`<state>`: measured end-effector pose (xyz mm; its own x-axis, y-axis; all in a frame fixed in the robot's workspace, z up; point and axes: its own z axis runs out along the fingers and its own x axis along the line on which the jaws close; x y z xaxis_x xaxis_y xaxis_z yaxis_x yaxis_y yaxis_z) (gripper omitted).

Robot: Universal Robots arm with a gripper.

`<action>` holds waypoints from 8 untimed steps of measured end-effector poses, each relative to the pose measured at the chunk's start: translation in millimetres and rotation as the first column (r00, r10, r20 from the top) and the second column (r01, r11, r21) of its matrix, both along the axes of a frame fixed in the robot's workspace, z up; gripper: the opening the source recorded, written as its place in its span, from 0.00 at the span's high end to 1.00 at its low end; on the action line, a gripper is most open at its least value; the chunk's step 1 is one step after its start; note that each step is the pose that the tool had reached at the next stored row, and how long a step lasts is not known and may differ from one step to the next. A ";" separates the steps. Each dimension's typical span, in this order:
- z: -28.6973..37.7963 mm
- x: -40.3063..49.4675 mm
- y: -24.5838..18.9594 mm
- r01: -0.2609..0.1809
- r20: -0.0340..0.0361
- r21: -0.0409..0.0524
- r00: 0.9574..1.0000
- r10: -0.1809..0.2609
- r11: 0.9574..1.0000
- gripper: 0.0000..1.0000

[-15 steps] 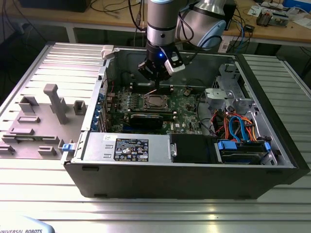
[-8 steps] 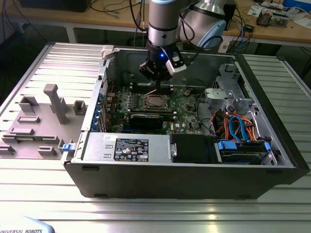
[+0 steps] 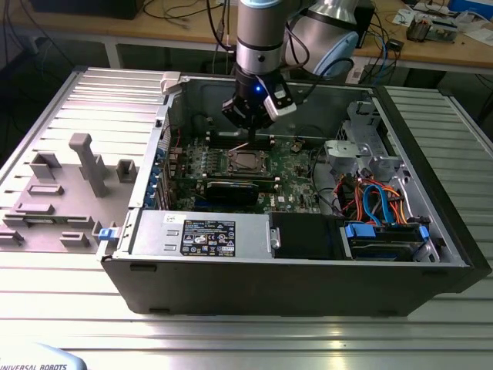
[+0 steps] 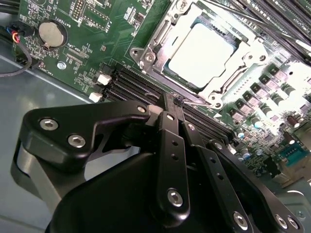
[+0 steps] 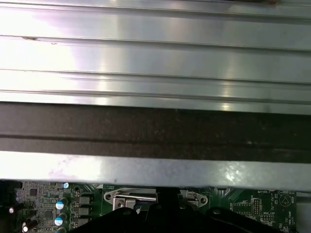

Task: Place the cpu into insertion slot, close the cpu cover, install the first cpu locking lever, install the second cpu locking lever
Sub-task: 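Install the first cpu locking lever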

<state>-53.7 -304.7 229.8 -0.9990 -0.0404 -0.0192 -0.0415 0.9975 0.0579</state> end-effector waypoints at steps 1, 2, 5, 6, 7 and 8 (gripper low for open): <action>-0.7 0.4 0.6 0.001 0.000 0.000 1.000 -0.001 1.000 0.89; -1.5 1.1 1.0 0.001 0.000 0.000 1.000 -0.001 1.000 0.89; -3.5 3.1 1.5 0.002 0.000 0.000 1.000 -0.002 1.000 0.89; -4.4 4.0 1.5 0.003 0.000 0.000 1.000 -0.003 1.000 0.89; -5.0 4.5 1.5 0.003 0.000 0.000 1.000 -0.003 1.000 0.89; -6.0 5.3 1.5 0.004 0.000 0.000 1.000 -0.004 1.000 0.89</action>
<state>-48.4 -303.3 223.8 -0.9991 -0.0369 -0.0191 -0.0379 0.9976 0.0578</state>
